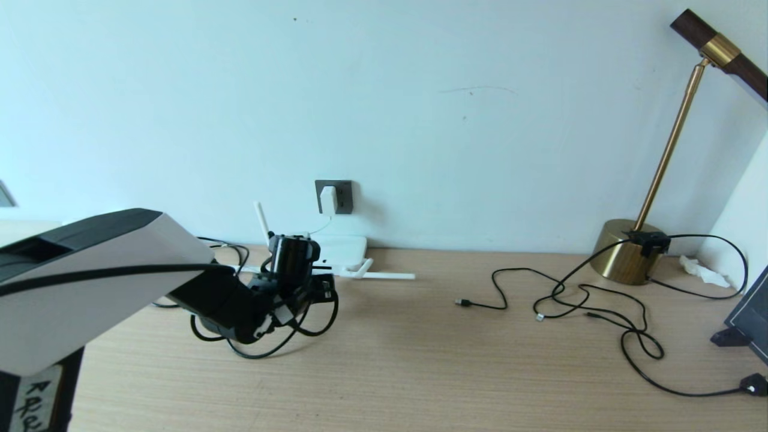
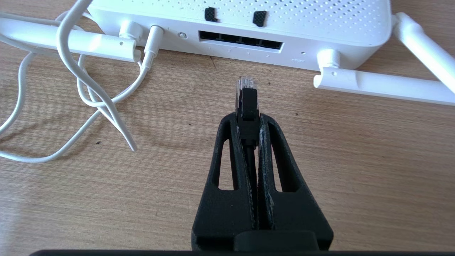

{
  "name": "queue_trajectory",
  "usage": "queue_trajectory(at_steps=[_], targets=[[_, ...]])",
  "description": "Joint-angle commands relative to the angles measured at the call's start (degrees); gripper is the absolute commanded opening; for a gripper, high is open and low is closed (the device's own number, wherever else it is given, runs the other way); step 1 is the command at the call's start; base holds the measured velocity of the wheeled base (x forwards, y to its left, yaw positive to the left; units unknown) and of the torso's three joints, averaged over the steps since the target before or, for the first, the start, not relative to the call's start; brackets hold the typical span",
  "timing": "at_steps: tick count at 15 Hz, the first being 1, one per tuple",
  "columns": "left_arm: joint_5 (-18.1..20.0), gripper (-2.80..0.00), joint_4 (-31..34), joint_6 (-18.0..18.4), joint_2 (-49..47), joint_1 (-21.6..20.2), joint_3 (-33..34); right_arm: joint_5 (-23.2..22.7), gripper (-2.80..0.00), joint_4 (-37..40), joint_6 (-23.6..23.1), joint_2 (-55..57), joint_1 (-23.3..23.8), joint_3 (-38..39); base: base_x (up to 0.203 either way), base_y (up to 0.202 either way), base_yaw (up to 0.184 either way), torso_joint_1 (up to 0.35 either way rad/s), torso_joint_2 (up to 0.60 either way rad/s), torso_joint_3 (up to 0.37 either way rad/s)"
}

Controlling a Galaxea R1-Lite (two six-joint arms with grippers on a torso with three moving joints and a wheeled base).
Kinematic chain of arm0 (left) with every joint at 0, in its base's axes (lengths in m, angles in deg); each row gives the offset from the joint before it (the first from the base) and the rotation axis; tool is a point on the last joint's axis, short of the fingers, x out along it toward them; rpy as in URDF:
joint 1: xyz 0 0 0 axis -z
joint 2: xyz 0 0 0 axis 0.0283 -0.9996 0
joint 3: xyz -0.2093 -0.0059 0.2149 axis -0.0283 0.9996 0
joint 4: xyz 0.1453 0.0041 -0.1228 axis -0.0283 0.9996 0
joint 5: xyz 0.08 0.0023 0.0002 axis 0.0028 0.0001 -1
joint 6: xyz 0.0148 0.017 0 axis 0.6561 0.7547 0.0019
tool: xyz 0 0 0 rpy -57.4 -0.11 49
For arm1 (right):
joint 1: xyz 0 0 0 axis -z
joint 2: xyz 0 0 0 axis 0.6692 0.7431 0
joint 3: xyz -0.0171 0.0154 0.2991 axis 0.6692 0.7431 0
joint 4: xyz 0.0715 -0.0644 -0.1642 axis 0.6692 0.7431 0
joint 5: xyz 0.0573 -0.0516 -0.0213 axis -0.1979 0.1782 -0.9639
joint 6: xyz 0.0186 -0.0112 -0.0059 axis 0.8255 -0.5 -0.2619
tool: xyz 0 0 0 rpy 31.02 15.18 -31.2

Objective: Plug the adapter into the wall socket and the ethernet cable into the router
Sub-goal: Align cable and router interface

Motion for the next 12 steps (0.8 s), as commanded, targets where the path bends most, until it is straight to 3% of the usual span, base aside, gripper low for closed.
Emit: queue_trajectory(at_steps=[1, 12], targets=[[-0.11, -2.80, -0.23, 1.38, 1.80, 0.02, 0.74, 0.01, -2.80, 0.06, 0.00, 0.04, 0.02, 0.01, 0.000, 0.000, 0.000, 0.000, 0.00, 0.000], [-0.04, -2.80, -0.25, 2.70, 1.46, -0.33, 1.09, 0.01, -2.80, 0.06, 0.00, 0.03, 0.01, 0.01, 0.000, 0.000, 0.000, 0.000, 0.00, 0.000]])
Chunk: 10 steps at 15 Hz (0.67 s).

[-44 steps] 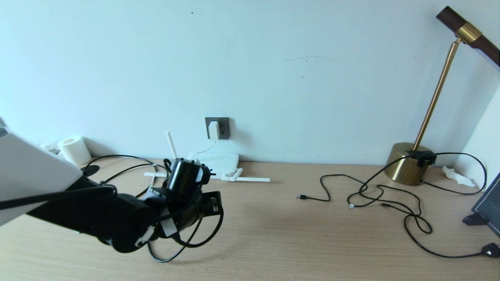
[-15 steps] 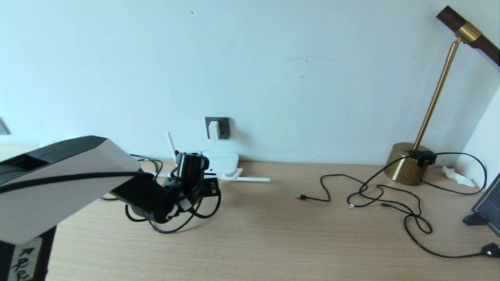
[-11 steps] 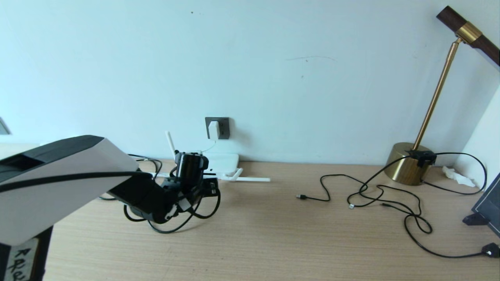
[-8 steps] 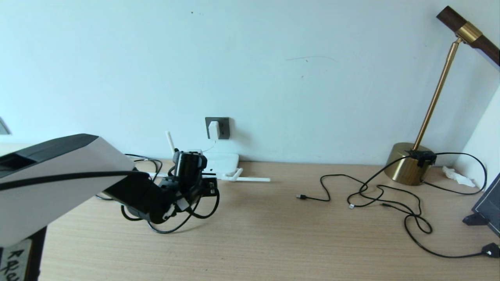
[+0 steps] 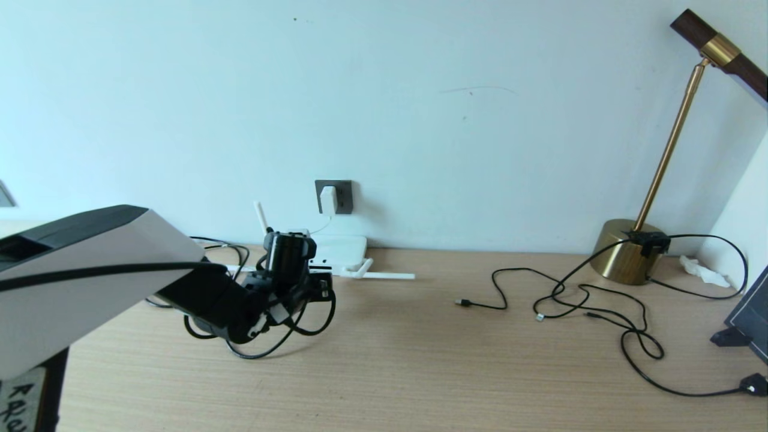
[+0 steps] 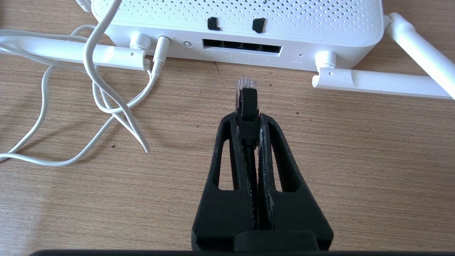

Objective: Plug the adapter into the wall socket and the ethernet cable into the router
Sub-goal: Align cable and router interface

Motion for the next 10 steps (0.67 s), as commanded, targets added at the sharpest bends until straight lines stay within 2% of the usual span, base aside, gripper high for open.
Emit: queue_trajectory(at_steps=[1, 10], targets=[[-0.12, -2.80, -0.21, -0.09, -0.20, -0.03, -0.01, 0.01, -2.80, 0.06, 0.02, 0.04, -0.02, 0.01, 0.000, 0.000, 0.000, 0.000, 0.00, 0.000], [1.46, -2.80, -0.65, -1.15, -1.69, -0.03, -1.24, 0.01, -2.80, -0.01, 0.02, 0.04, -0.02, 0.01, 0.000, 0.000, 0.000, 0.000, 0.00, 0.000]])
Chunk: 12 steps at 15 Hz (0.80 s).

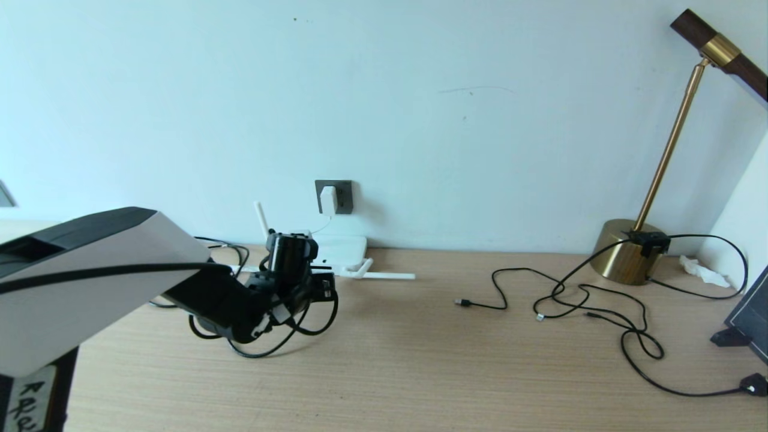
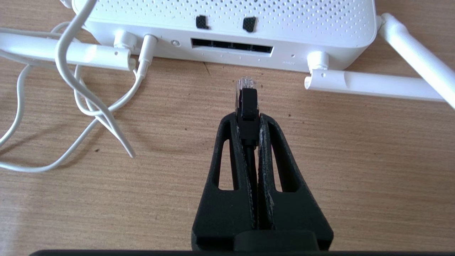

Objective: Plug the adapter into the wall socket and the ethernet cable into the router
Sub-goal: Align cable and router interface

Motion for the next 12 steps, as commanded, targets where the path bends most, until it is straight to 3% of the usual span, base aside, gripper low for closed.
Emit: queue_trajectory(at_steps=[1, 7, 12], targets=[[-0.13, -2.80, -0.24, -0.07, -0.45, 0.00, -0.29, 0.00, -2.80, -0.01, 0.00, 0.04, 0.01, 0.01, 0.000, 0.000, 0.000, 0.000, 0.00, 0.000], [0.07, -2.80, -0.05, 0.24, -0.69, -0.67, -0.79, 0.00, -2.80, 0.06, 0.00, 0.04, 0.10, 0.01, 0.000, 0.000, 0.000, 0.000, 0.00, 0.000], [2.83, -2.80, 1.92, 2.56, -0.63, -2.89, -2.03, 0.00, -2.80, 0.06, 0.00, 0.04, 0.10, 0.01, 0.000, 0.000, 0.000, 0.000, 0.00, 0.000]])
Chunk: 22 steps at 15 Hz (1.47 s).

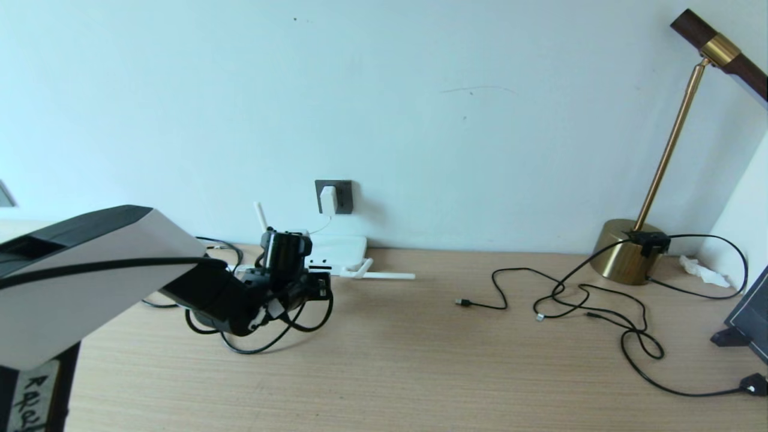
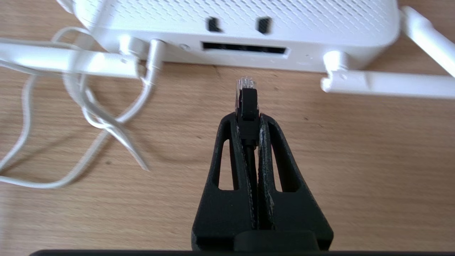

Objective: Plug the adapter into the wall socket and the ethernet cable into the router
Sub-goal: Align cable and router interface

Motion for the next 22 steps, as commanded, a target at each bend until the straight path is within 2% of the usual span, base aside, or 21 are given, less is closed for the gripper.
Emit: queue_trajectory(at_steps=[1, 3, 22], targets=[[0.17, -2.80, -0.26, 0.09, 0.03, -1.01, -0.42, 0.04, -2.80, 0.07, 0.00, 0.04, 0.06, 0.01, 0.000, 0.000, 0.000, 0.000, 0.00, 0.000], [2.74, -2.80, -0.09, 0.26, 0.64, -1.14, -0.42, 0.04, -2.80, 0.07, 0.00, 0.04, 0.06, 0.01, 0.000, 0.000, 0.000, 0.000, 0.00, 0.000], [2.69, -2.80, -0.23, 0.09, -1.55, -0.52, -1.72, 0.04, -2.80, 0.01, 0.00, 0.04, 0.07, 0.01, 0.000, 0.000, 0.000, 0.000, 0.00, 0.000]])
